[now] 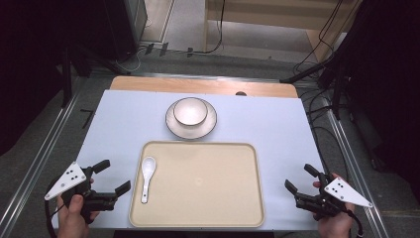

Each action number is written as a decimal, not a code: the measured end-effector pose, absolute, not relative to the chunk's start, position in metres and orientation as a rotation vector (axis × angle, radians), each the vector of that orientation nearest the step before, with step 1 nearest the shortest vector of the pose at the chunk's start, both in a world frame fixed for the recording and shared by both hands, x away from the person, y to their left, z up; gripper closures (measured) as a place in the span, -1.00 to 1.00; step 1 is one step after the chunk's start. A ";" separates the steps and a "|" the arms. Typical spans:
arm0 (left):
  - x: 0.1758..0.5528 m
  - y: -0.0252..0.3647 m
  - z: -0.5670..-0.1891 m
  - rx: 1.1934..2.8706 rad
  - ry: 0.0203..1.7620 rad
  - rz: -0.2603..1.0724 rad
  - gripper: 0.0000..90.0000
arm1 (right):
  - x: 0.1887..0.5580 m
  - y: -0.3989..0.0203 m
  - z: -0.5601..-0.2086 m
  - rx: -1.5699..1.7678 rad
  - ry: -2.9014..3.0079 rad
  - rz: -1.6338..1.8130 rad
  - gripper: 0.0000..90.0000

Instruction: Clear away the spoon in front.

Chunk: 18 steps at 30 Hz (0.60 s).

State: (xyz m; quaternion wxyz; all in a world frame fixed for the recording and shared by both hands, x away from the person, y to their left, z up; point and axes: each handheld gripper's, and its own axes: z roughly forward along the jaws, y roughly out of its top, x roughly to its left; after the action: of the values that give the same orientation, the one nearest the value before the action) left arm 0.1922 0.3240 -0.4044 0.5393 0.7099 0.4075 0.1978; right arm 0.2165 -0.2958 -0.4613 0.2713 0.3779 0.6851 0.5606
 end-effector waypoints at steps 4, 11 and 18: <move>0.191 0.334 -0.403 1.668 0.978 0.488 -1.00 | 0.216 -0.297 -0.461 1.016 1.845 1.508 -0.71; 0.190 0.352 -0.402 1.644 0.995 0.517 -1.00 | 0.216 -0.297 -0.461 1.019 1.841 1.507 -0.71; 0.189 0.366 -0.402 1.617 1.023 0.540 -1.00 | 0.216 -0.298 -0.461 1.017 1.842 1.503 -0.71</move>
State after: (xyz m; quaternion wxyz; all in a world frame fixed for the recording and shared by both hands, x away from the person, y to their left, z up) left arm 0.1895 0.3664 -0.4022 0.5454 0.6817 0.4312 0.2277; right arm 0.2157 -0.2977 -0.4610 0.2742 0.3783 0.6851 0.5589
